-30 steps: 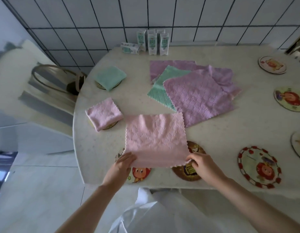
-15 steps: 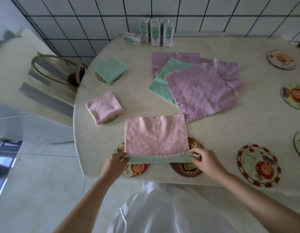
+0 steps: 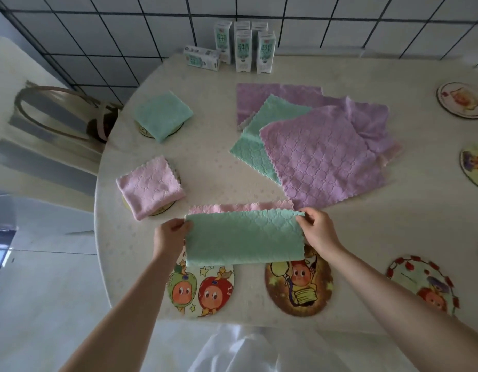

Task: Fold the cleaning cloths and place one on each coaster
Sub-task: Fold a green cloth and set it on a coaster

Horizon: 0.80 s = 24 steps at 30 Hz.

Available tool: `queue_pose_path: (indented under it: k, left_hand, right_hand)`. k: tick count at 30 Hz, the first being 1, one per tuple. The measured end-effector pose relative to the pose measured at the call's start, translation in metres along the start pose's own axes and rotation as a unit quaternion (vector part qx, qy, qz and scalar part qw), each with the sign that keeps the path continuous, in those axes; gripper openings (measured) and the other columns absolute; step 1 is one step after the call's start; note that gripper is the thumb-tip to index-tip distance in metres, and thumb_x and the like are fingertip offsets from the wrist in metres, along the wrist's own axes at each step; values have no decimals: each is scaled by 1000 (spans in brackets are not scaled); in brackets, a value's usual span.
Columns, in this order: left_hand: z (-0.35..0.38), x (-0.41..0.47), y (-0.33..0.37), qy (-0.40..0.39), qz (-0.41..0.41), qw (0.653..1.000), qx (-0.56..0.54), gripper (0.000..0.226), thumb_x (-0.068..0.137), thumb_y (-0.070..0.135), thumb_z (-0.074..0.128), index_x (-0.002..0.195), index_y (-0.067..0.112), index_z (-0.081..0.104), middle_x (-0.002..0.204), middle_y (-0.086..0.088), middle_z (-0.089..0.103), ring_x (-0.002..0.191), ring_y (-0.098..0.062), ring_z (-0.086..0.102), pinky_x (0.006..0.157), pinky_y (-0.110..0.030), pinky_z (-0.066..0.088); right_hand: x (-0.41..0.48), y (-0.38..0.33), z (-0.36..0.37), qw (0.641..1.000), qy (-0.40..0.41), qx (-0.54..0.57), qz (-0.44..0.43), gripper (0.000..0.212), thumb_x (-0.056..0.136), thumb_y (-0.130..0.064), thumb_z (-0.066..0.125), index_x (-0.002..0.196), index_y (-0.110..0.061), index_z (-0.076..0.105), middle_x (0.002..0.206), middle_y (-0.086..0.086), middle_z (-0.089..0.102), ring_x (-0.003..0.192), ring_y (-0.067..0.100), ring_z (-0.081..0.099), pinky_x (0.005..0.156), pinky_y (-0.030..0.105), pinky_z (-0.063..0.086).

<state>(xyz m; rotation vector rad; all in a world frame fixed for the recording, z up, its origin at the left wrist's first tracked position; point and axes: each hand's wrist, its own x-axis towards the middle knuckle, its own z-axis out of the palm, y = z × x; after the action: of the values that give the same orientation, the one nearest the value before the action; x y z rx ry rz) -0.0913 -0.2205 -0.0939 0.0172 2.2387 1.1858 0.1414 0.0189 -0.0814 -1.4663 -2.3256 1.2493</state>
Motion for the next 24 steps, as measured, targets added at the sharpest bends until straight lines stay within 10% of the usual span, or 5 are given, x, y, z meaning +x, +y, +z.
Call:
queue_pose_path:
  k: [7, 24]
  left_hand:
    - [10, 32, 13, 15, 24, 998, 54, 6, 85, 15, 68, 88, 17, 72, 76, 2, 69, 68, -27, 64, 72, -49, 58]
    - [21, 31, 20, 82, 34, 981, 171, 19, 89, 24, 64, 98, 9, 72, 89, -4, 70, 71, -16, 57, 53, -19, 38]
  right_hand:
    - [22, 1, 12, 999, 14, -49, 6, 12, 90, -16, 62, 98, -8, 66, 77, 0, 63, 60, 9, 53, 48, 9, 33]
    - [44, -1, 14, 996, 32, -69, 44, 23, 85, -24, 69, 85, -1, 67, 79, 12, 68, 71, 21, 57, 63, 24, 34]
